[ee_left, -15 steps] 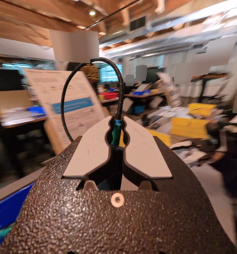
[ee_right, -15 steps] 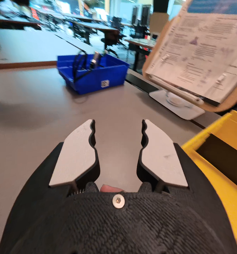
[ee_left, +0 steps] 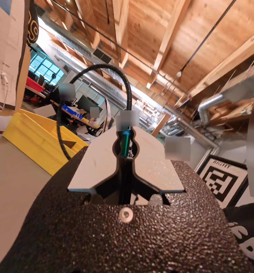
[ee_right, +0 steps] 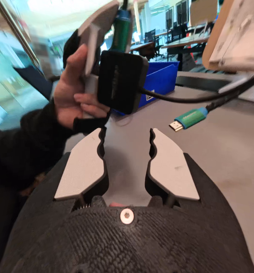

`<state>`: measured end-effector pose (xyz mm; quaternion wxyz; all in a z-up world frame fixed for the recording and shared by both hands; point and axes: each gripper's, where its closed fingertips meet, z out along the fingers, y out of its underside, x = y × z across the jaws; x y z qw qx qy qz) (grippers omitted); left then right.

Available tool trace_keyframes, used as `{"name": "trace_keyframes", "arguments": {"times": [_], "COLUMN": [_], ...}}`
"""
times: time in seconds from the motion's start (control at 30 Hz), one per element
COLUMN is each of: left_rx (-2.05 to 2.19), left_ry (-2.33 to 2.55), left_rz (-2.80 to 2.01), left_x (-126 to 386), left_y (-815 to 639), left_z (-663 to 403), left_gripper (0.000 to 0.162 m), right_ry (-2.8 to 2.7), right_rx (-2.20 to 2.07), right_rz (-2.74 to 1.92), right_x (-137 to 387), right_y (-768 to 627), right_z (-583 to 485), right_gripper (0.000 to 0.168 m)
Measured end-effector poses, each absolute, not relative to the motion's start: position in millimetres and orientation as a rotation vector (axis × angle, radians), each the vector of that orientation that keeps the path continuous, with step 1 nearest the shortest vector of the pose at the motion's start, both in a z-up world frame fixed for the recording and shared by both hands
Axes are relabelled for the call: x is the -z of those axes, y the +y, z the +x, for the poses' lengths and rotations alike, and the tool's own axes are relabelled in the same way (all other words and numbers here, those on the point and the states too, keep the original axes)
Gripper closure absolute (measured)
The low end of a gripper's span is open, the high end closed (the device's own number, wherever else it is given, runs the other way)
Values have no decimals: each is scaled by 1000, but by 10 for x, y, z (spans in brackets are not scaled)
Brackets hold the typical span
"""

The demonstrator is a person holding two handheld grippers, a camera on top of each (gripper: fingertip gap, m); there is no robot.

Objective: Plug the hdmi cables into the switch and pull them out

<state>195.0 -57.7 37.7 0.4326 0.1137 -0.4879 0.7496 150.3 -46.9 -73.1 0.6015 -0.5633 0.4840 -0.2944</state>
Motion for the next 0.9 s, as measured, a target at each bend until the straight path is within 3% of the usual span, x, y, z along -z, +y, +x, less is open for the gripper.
{"name": "trace_keyframes", "arguments": {"times": [0.17,0.27,0.33,0.4,0.57,0.7,0.9], "left_rx": [-1746,-1718,-1694,-1708,-1971,-2070,-1876], "left_ry": [-1098,-1123,-1114,-1146,-1404,-1602,-1631], "left_rz": [251,233,233,232,195,173,150], "left_x": [-262,-168,-139,-101,-49,59,333], "left_y": [-595,-602,-591,-602,-612,-565,-662], "left_z": [1761,1684,1678,1694,1880,1869,1540], "left_gripper": [152,152,152,152,152,128,135], "right_ry": [1013,902,895,891,947,937,938], "right_rx": [382,334,311,291,287,326,403], "right_rz": [-1066,-937,-923,-939,-767,-537,-553], "right_x": [691,462,463,485,357,202,235], "right_y": [-294,-300,-349,-353,-533,-835,-817], "right_z": [1540,1468,1449,1438,1466,1408,1429], "right_gripper": [107,120,149,152,154,154,154]}}
